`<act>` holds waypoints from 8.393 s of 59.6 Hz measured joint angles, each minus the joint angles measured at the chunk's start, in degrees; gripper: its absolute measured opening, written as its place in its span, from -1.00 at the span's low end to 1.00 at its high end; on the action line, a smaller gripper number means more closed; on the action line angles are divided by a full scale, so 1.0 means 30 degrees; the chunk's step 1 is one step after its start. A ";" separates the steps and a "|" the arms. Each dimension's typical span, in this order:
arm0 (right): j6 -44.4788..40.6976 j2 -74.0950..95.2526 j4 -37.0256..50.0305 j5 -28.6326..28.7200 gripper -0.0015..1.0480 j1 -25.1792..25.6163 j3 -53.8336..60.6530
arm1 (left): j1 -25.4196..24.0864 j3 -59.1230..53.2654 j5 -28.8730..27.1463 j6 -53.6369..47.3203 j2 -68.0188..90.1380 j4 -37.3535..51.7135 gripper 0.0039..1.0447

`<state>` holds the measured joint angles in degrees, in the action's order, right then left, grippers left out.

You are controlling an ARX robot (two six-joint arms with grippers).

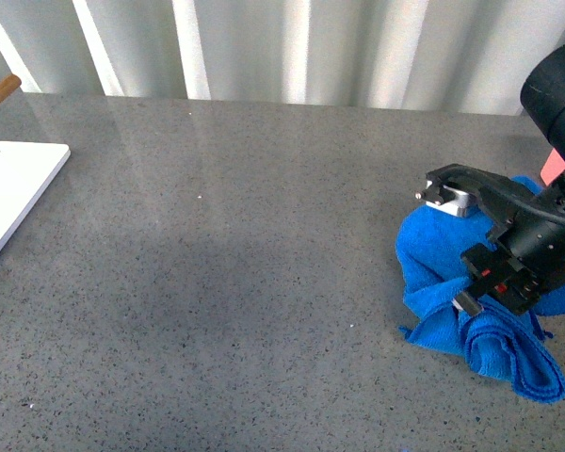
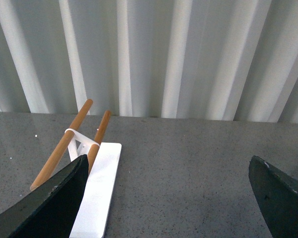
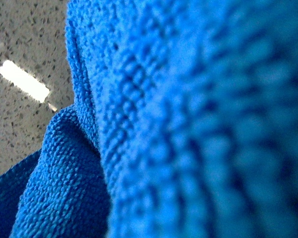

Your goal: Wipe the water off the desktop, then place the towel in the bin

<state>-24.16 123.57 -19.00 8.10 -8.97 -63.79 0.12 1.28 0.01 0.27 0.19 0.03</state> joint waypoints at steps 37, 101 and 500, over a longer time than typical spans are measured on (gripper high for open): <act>0.0051 0.3024 -0.0058 -0.3519 -0.93 -0.2754 -0.6142 | 0.0000 0.0000 0.0000 -0.0007 0.0000 0.0000 0.87; -0.1078 -0.6455 0.2055 -0.0845 -0.93 -0.1698 0.4823 | 0.0000 0.0000 0.0000 0.0000 0.0000 0.0000 0.87; 0.7788 -3.7383 1.0207 -0.2616 -0.94 0.3060 2.0801 | 0.0000 0.0000 0.0000 -0.0007 -0.0044 -0.0007 0.87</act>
<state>-0.80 11.42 11.62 0.25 0.21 -1.39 0.12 1.28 0.01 0.25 0.05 0.01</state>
